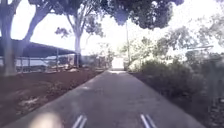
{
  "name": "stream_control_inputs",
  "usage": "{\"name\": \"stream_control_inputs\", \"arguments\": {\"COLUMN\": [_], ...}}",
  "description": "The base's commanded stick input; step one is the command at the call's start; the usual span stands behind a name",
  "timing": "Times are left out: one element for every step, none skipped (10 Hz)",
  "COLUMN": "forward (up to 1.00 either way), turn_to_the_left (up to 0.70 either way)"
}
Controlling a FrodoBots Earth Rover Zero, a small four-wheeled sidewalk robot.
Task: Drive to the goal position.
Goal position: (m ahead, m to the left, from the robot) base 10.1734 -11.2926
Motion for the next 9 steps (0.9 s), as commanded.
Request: {"name": "stream_control_inputs", "arguments": {"forward": [1.0, 1.0, 1.0, 1.0, 1.0, 1.0, 1.0, 1.0, 1.0], "turn_to_the_left": [0.0, 0.0, 0.0, 0.0, 0.0, 0.0, 0.0, 0.0, 0.0]}}
